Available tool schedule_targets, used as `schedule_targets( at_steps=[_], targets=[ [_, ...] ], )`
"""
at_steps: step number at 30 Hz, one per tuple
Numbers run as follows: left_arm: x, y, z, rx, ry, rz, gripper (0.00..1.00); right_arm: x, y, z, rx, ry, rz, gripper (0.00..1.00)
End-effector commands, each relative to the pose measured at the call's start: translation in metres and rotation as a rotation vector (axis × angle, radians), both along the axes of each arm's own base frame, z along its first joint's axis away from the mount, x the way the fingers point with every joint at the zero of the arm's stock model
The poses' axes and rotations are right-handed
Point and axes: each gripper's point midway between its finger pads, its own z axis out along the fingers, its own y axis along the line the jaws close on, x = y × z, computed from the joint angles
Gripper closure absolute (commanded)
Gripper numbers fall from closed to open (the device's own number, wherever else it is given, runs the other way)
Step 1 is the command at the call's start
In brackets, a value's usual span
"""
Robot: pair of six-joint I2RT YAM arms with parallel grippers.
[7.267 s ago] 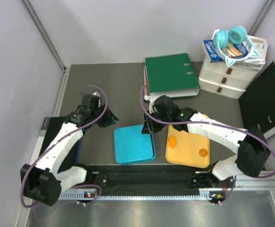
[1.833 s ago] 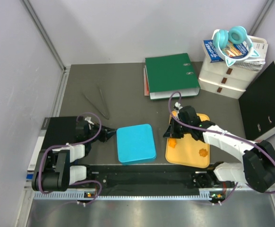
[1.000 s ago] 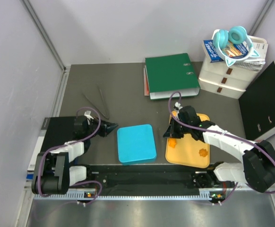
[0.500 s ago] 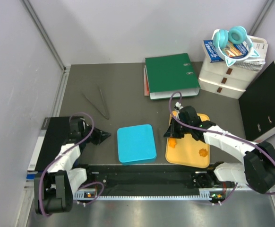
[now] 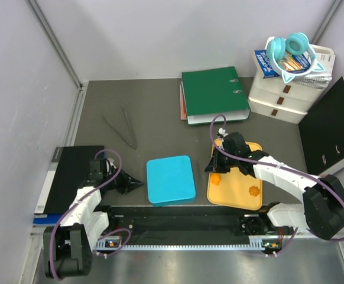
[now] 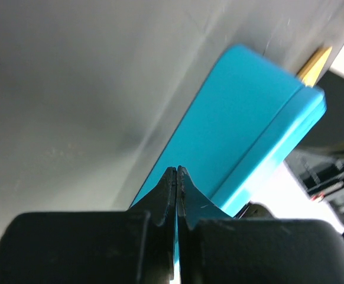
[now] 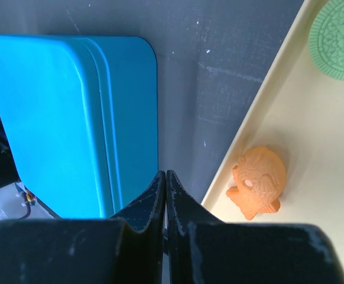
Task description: Pack the cookies
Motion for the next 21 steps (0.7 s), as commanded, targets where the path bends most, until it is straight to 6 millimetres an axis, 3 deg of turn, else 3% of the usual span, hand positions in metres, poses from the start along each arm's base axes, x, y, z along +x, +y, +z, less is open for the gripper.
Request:
schedule_targets(
  at_steps=[1,21],
  targets=[
    [-0.014,-0.009,0.008,-0.02,-0.028,-0.106,1.0,0.021,0.007,0.024,0.028,-0.075,-0.002,1.0],
    [-0.024,-0.031,0.021,-0.085,-0.089,-0.236,1.0,0.023,0.007,0.017,0.014,-0.063,0.0,1.0]
  ],
)
